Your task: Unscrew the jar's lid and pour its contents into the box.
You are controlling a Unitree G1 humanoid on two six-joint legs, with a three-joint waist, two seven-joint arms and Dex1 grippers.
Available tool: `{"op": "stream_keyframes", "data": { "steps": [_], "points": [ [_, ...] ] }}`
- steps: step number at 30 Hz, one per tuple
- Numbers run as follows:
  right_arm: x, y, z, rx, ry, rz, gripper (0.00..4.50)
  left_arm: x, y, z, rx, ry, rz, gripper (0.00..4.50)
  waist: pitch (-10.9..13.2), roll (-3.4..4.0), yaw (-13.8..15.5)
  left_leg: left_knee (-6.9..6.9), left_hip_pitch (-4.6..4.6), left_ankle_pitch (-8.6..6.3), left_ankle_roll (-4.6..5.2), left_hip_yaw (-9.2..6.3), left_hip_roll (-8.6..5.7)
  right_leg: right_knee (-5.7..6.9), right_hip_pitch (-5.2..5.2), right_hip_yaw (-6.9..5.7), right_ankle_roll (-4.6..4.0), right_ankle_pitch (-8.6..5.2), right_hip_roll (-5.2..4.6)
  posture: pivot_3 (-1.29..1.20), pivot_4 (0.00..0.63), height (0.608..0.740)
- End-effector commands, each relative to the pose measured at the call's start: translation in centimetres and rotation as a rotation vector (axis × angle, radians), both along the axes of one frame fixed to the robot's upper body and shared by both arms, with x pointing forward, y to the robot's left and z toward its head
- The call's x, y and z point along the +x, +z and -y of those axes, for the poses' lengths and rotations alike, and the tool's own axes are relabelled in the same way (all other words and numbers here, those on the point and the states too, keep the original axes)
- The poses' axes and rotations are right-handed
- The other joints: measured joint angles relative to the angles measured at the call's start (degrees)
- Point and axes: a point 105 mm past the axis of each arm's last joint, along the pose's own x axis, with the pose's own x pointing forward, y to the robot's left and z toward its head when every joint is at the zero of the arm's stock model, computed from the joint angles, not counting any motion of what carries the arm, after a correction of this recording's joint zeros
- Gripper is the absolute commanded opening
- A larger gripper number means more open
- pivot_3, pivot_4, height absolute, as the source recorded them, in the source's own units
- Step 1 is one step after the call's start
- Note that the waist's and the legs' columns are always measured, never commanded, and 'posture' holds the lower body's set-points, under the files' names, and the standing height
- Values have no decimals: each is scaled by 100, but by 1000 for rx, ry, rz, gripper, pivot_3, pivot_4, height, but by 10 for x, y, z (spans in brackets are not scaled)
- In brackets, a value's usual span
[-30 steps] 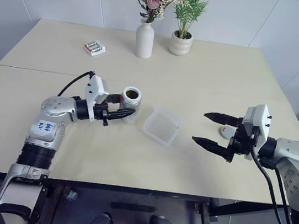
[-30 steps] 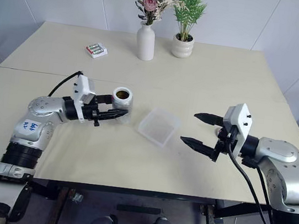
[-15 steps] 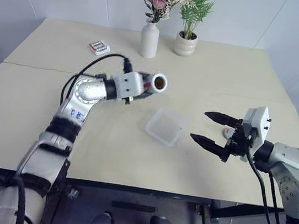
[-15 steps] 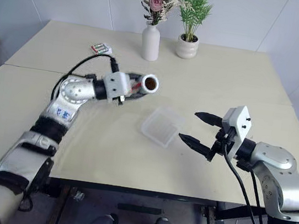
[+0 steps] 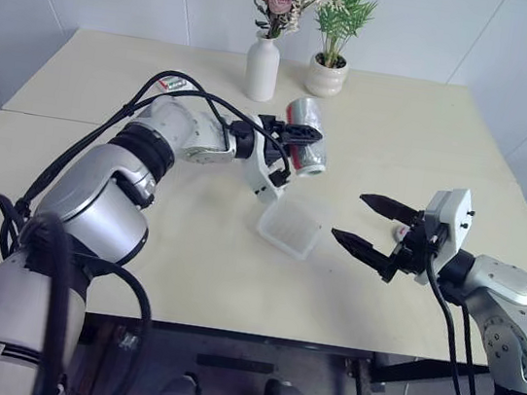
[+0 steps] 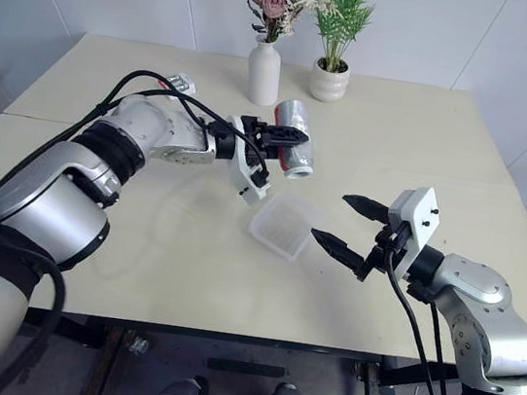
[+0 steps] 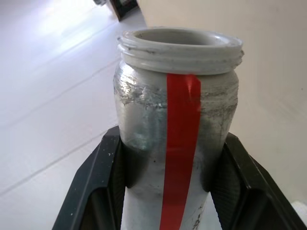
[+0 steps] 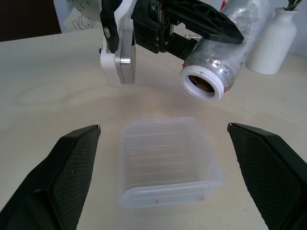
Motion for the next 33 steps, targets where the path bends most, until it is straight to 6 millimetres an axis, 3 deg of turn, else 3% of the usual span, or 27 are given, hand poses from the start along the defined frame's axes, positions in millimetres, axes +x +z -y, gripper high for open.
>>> {"op": "stream_keyframes", "data": {
  "steps": [1,6,13,20,24,33],
  "points": [
    [-5,8,-3,27,6,38,4481,-3,12,11,53,-62,93,1939,0,0,0,0,-2,-2,0,0,0,0,-1,1,2,-1,0,0,150,740],
    [-3,8,-4,43,-2,43,4481,-10,-3,22,194,-137,114,1939,1,-1,2,0,-8,-6,1,2,0,0,-6,2,4,-3,0,0,150,740],
    [3,9,-4,54,-7,59,4481,-10,-1,31,291,-102,121,1939,3,-6,11,5,-10,-5,1,3,-2,4,-7,3,4,-3,-1,0,150,740],
    [7,7,-11,81,7,76,4481,22,3,11,439,235,180,1939,3,-6,-2,5,-5,-5,1,7,-1,11,-8,5,4,-4,2,0,150,740],
    [11,9,-13,88,8,91,4481,12,-13,24,468,141,150,1939,3,-6,6,5,-6,-5,1,7,-1,10,-8,6,3,-4,2,0,150,740],
    [10,8,-14,84,22,82,4481,16,4,19,313,250,46,1939,3,-6,7,8,-3,-5,2,7,-1,22,-8,10,4,-4,1,0,150,740]
  ]
}}
